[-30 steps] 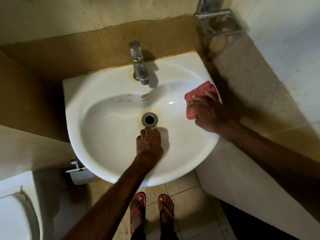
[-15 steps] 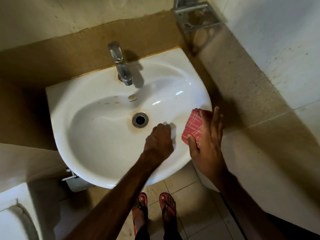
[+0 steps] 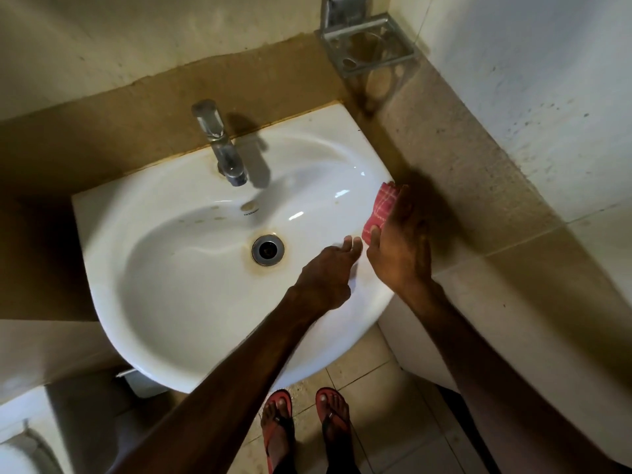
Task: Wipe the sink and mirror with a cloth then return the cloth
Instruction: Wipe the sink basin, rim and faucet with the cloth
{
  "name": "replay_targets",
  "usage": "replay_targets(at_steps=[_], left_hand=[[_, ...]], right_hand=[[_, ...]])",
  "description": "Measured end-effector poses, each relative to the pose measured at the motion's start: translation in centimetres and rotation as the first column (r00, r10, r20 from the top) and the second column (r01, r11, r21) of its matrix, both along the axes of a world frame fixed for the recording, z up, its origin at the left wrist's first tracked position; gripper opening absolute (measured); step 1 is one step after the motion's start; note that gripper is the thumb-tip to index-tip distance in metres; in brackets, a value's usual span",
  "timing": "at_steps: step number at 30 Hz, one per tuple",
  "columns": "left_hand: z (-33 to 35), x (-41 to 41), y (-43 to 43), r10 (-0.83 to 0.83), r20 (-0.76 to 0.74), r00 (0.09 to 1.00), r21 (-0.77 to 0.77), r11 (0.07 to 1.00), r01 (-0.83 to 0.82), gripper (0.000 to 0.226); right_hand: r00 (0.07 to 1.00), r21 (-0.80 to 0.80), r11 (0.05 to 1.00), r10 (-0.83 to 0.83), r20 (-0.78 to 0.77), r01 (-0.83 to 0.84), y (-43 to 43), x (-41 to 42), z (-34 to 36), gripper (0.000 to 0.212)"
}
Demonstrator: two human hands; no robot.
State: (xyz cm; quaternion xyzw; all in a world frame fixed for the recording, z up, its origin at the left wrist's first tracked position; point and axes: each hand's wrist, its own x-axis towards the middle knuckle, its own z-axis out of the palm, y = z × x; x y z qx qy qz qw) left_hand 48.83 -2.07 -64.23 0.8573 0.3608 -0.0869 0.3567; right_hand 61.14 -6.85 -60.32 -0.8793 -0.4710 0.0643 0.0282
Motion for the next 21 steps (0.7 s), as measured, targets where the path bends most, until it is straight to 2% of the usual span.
replay_targets(at_steps=[2,4,6,9,12,15,17,21], left_hand=[[0.0,0.1,0.4,0.005,0.008,1.000,-0.004,1.000,-0.005,0.070],[-0.1,0.3,0.6,0.028,0.010,1.000,-0.010,1.000,-0.028,0.068],[0.0,0.5,0.5,0.045,-0.006,0.999,-0.021,0.999,-0.045,0.069],[0.1,0.6,0.1,0.052,-0.009,0.999,-0.019,0.998,-0.052,0.075],[-0.1,0.1,0.1,0.039,0.021,0.999,-0.036,0.999,-0.038,0.081],[-0.4,-0.3,0.3,0.004,0.012,1.000,-0.048,0.999,-0.003,0.088],[0.1,-0.3,0.2,-0.005,-0.011,1.000,-0.050,0.999,0.004,0.090],[0.8,-0.1,0.1,-0.049,-0.030,0.998,-0.036,0.998,0.048,0.078]], right_hand=[[0.999,-0.033,0.999,0.041,-0.026,-0.042,2.2,0.9,0.2,0.091],[0.996,0.010,0.997,0.073,-0.054,-0.073,5.0,1.8,0.1,0.099],[0.994,0.068,0.992,0.109,0.000,-0.109,7.5,2.8,-0.4,0.107],[0.990,0.066,0.989,0.126,0.059,-0.130,9.0,3.3,-1.3,0.108],[0.992,0.089,0.989,0.117,0.037,-0.120,7.7,2.9,-0.9,0.109],[0.993,0.078,0.994,0.083,-0.082,-0.076,4.5,2.1,-0.3,0.108],[0.997,0.030,0.999,0.030,-0.070,-0.028,1.7,0.9,0.0,0.109],[0.991,0.004,0.992,-0.123,-0.057,0.123,-2.9,-2.9,0.4,0.108]])
